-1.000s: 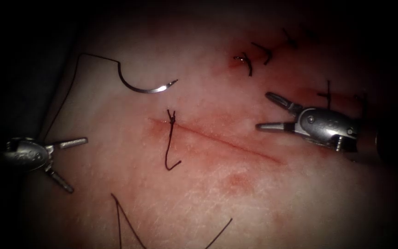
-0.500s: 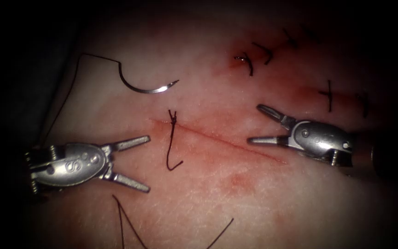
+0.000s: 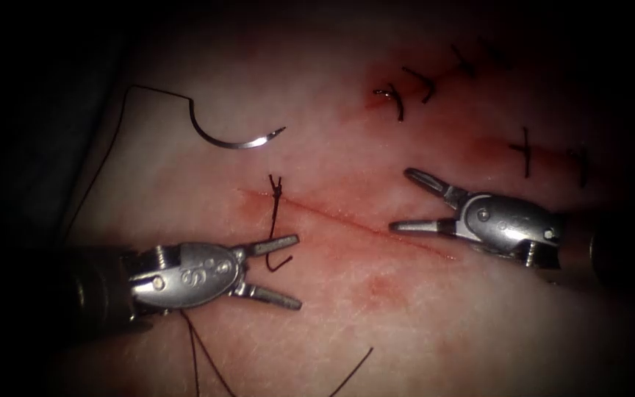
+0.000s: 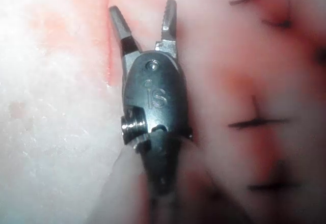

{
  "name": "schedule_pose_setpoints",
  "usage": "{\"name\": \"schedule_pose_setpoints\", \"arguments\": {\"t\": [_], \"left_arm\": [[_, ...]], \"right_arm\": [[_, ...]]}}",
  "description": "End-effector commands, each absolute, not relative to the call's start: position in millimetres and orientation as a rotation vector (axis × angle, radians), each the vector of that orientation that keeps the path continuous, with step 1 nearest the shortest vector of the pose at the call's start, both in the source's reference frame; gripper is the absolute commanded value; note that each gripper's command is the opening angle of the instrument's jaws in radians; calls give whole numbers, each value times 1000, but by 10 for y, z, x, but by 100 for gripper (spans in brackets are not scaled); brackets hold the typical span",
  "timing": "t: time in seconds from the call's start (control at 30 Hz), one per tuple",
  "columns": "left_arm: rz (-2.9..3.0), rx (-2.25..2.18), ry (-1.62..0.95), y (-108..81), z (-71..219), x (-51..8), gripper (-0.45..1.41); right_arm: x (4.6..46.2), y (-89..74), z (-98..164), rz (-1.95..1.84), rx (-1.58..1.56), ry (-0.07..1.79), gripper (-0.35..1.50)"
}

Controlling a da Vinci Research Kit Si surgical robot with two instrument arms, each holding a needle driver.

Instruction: Wound Closure

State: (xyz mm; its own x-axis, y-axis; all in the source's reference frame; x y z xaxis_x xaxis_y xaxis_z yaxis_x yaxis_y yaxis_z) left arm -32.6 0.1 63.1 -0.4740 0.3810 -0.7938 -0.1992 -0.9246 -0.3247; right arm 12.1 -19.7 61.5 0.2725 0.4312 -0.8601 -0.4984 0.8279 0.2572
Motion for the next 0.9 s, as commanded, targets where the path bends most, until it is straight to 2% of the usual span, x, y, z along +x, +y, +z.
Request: {"name": "schedule_pose_setpoints", "arguments": {"t": [0.03, 0.63, 0.7, 0.73, 0.77, 0.8, 0.83, 0.9], "left_arm": [[2433, -1345, -259, -1, 642, -331, 24], [2471, -1265, -267, -2, 666, -331, 22], [2471, -1265, -267, -2, 666, -331, 12], [2474, -1263, -269, -2, 666, -331, -1], [2474, -1263, -269, -2, 666, -331, -1], [2476, -1277, -290, -3, 666, -331, -37], [2477, -1295, -315, -3, 666, -331, -45], [2473, -1322, -349, -1, 666, -331, -45]], "right_arm": [[128, -201, 622, 626, -67, 1136, 113], [131, -203, 621, 625, -66, 1134, 113], [131, -203, 621, 625, -66, 1134, 113], [131, -203, 621, 625, -66, 1134, 113], [131, -203, 621, 625, -66, 1134, 113], [131, -203, 621, 625, -66, 1134, 113], [131, -203, 621, 625, -66, 1134, 111], [131, -203, 621, 625, -66, 1135, 111]]}}
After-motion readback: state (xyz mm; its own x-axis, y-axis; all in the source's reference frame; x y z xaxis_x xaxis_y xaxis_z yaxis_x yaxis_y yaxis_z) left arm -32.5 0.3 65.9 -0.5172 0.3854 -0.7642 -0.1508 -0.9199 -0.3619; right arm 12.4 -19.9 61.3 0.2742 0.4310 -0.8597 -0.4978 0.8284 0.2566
